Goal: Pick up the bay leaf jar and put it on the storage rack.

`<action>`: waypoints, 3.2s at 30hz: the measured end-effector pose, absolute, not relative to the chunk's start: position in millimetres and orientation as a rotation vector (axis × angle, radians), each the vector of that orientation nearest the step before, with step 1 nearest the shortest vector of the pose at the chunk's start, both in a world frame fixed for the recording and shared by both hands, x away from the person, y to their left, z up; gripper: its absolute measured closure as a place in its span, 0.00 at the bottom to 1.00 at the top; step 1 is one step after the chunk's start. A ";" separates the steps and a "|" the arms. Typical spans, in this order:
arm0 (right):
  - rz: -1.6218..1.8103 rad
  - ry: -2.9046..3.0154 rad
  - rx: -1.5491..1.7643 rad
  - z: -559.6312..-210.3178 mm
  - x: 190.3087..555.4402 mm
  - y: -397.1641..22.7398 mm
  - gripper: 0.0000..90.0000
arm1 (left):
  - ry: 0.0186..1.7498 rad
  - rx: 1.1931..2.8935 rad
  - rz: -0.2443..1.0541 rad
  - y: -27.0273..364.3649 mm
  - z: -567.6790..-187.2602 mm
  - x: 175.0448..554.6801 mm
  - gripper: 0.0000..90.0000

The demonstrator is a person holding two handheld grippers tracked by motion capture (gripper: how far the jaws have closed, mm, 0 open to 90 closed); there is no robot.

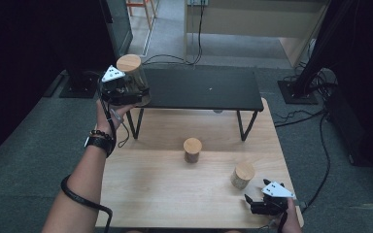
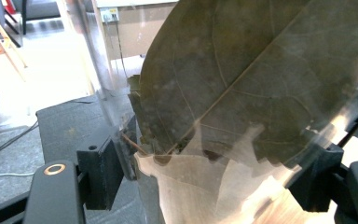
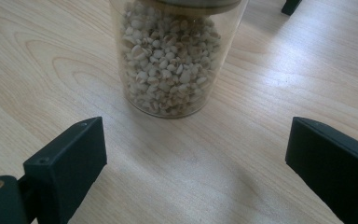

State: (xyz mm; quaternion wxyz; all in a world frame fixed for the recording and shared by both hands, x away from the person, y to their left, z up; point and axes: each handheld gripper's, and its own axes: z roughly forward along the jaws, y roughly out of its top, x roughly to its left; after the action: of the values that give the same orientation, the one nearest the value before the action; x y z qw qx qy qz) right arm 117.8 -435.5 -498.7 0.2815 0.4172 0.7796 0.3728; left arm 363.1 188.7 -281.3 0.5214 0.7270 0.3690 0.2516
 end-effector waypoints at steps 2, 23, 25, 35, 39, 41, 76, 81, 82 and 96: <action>0.998 2.089 1.117 -498.7 117.8 -435.5 0.05 | 0.892 1.726 0.589 189.8 -283.2 364.9 0.28; 0.998 2.093 1.113 -498.6 118.3 -435.7 0.05 | 0.918 1.739 0.599 170.1 -286.2 399.0 0.28; 0.998 2.093 1.113 -498.6 118.4 -435.8 0.06 | 0.920 1.752 0.605 166.2 -285.8 402.5 0.28; 0.998 2.095 1.107 -498.8 118.5 -435.9 0.06 | 0.930 1.774 0.610 155.2 -287.9 415.3 0.28; 0.993 2.094 1.110 -498.6 118.7 -434.4 0.06 | 0.940 1.777 0.614 151.2 -291.8 419.1 0.28; 0.993 2.094 1.108 -498.7 118.4 -434.2 0.06 | 0.945 1.773 0.614 149.9 -293.1 420.3 0.28; 1.009 2.083 1.116 -499.3 118.5 -436.7 0.06 | 0.964 1.719 0.630 154.6 -305.2 405.7 0.00; 1.008 2.082 1.119 -499.3 118.9 -436.6 0.06 | 0.940 1.735 0.628 159.6 -306.1 394.8 0.00; 1.008 2.082 1.118 -499.3 118.9 -436.5 0.06 | 0.935 1.746 0.633 159.7 -305.6 392.1 0.00; 1.002 2.076 1.118 -499.6 117.6 -435.1 0.06 | 0.921 1.721 0.635 171.8 -310.3 357.2 0.00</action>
State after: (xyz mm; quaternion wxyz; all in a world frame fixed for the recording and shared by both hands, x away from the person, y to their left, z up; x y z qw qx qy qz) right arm 117.6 -435.1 -499.6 0.2856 0.4181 0.7766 0.3748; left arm 357.2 171.8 -310.3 0.5182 0.7171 0.3837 0.2645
